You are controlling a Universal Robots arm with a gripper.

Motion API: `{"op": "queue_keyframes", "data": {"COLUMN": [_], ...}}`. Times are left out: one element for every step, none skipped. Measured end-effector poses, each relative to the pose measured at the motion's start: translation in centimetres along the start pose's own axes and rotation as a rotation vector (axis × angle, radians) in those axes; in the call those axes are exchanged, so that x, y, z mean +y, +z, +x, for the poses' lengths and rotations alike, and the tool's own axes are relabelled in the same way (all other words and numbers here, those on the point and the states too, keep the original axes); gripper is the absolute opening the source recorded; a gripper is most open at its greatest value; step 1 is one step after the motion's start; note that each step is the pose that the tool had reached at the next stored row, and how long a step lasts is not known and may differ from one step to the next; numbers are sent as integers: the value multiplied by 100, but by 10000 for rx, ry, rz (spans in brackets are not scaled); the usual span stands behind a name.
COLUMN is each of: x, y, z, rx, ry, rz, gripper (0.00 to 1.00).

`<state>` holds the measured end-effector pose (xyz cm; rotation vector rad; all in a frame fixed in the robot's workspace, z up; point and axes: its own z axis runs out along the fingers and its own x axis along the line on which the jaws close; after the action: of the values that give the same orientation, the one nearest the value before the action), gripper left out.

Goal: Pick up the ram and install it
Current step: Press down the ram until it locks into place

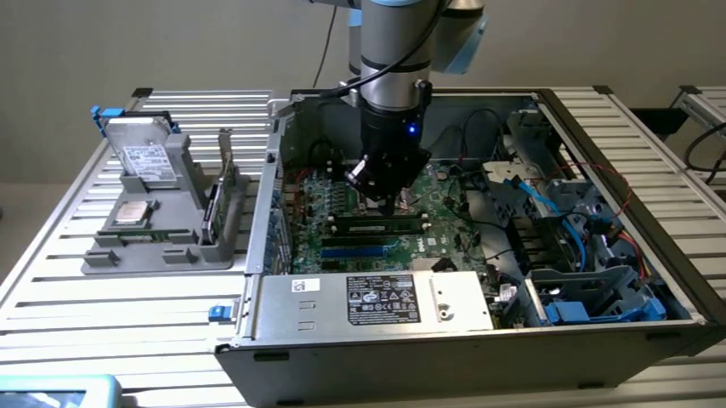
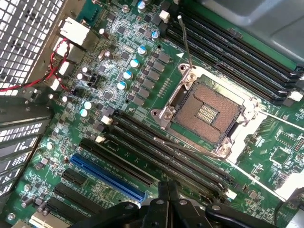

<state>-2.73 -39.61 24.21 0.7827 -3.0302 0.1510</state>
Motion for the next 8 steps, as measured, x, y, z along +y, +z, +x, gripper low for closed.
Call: {"op": "queue_keyframes", "data": {"x": [0, 0, 0, 0, 0, 0, 0, 0], "y": [0, 0, -1, 0, 0, 0, 0, 0], "z": [0, 0, 0, 0, 0, 0, -1, 0], "rx": [9, 17, 24, 31, 38, 44, 53, 60], "ry": [104, 210, 312, 421, 524, 630, 732, 835], "rz": [0, -1, -1, -2, -3, -3, -3, -3], "gripper": [11, 11, 11, 11, 11, 11, 11, 11]}}
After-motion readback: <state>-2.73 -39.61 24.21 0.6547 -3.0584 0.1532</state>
